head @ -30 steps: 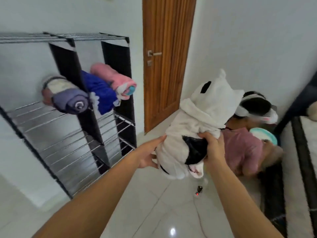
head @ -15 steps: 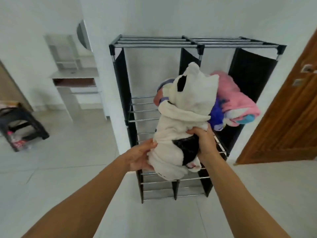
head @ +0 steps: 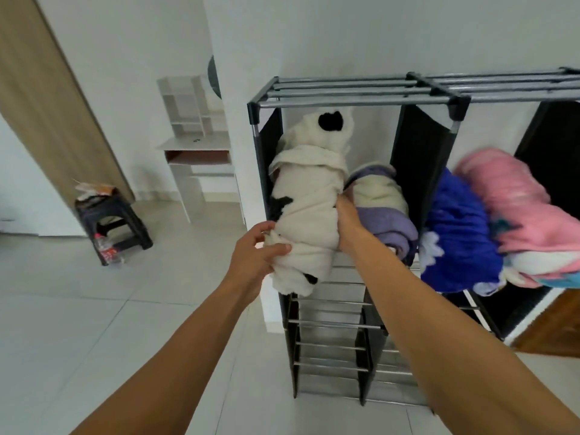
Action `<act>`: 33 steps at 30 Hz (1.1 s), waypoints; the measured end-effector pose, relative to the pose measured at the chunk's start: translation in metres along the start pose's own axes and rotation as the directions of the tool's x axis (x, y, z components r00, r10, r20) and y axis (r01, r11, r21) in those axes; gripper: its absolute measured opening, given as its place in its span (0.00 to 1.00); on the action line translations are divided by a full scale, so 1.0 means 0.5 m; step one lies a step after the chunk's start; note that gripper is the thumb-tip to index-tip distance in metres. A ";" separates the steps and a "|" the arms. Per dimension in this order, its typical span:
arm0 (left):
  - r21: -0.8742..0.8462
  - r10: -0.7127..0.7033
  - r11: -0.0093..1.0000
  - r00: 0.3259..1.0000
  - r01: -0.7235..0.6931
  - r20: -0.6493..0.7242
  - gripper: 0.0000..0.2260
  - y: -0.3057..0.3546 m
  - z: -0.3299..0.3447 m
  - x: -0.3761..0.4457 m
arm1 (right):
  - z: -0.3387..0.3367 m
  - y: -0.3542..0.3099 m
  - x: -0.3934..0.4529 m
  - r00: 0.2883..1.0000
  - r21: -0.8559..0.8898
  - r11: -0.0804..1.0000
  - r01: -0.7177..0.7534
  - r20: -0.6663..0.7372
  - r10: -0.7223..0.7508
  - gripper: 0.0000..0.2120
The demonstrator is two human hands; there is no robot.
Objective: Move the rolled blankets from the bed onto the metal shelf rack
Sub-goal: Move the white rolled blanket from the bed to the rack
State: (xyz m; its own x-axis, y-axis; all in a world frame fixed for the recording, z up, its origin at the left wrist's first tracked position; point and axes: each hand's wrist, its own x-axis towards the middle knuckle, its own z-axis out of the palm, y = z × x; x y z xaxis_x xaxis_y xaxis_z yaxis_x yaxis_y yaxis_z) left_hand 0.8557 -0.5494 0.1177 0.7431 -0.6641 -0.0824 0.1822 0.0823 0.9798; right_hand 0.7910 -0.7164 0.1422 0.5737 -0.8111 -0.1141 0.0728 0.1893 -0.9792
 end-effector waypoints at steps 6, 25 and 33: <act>0.472 0.286 0.853 0.956 -0.223 -0.065 0.12 -0.016 0.071 0.064 | 0.006 -0.006 0.083 0.993 -0.040 0.998 -0.049 -0.114 0.044 0.34; 0.827 0.174 0.518 0.973 -0.219 0.149 0.43 -0.056 0.060 0.090 | 0.036 -0.032 0.101 0.986 -0.818 0.551 0.168 0.149 -0.079 0.29; 0.771 0.307 0.540 0.932 -0.338 0.193 0.34 -0.068 0.082 0.113 | 0.030 -0.020 0.115 0.985 -0.782 0.614 0.108 0.001 -0.171 0.29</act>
State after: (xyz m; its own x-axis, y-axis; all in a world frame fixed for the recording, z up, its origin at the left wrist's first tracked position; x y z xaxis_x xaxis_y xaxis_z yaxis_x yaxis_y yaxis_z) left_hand 0.8651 -0.6201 0.0869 0.6238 -0.7372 0.2596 -0.6491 -0.3036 0.6975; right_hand 0.8355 -0.7564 0.1481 0.5537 -0.8309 0.0555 -0.5312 -0.4038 -0.7448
